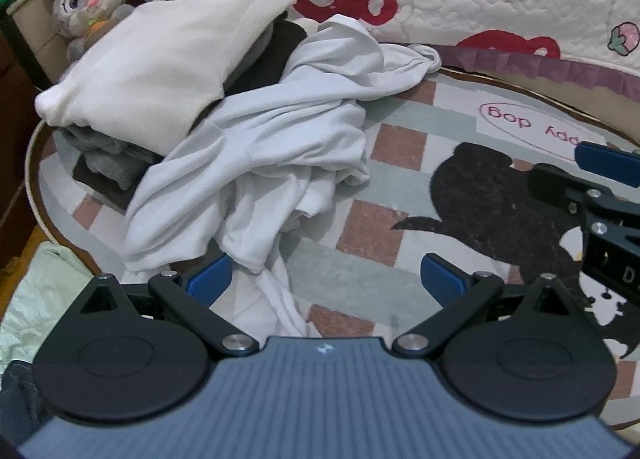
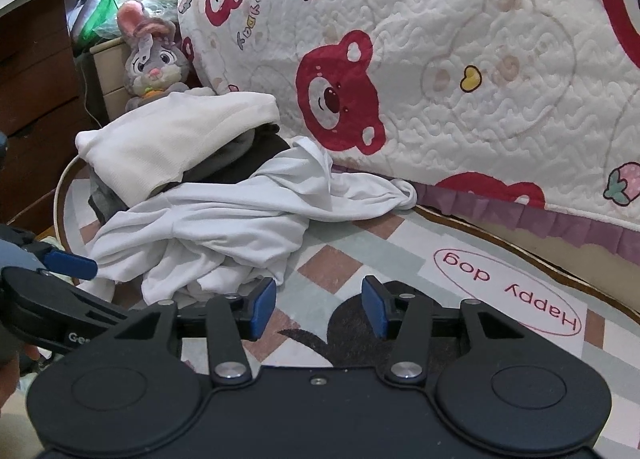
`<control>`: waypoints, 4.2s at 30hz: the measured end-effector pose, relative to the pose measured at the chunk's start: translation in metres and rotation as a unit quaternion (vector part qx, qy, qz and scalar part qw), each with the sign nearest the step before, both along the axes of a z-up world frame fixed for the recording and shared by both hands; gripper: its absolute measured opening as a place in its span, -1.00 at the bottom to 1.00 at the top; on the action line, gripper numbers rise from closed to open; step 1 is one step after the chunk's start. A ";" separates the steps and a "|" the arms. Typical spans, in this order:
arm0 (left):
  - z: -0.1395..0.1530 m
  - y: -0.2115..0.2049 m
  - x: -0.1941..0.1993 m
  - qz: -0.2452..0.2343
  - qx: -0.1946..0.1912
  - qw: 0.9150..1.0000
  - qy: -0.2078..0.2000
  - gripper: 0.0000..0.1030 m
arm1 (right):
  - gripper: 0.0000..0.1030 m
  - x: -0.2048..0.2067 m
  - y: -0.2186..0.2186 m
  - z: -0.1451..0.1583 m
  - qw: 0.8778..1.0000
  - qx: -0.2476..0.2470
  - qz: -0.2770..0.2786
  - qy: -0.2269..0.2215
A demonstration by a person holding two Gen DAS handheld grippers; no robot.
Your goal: Fold clothes
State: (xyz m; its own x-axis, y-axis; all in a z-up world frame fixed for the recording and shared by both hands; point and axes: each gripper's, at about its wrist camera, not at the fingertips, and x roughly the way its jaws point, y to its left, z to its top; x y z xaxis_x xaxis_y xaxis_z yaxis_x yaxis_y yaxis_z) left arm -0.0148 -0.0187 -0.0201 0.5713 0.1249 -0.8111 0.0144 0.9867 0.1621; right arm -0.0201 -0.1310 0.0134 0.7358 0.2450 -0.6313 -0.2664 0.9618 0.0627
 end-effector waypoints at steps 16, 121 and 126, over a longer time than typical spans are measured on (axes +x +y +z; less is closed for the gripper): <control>-0.001 0.014 0.010 -0.003 -0.017 1.000 0.015 0.99 | 0.09 0.002 0.000 -0.008 1.000 -0.006 -0.003 0.014; -0.043 -0.065 -0.035 -0.243 -0.313 0.914 0.084 -0.25 | -0.47 -0.093 -0.223 -0.050 0.956 -0.042 -0.287 0.039; -0.040 -0.032 -0.022 -0.205 -0.324 0.920 0.083 -0.05 | -0.39 -0.133 -0.256 -0.092 0.927 0.027 -0.358 0.109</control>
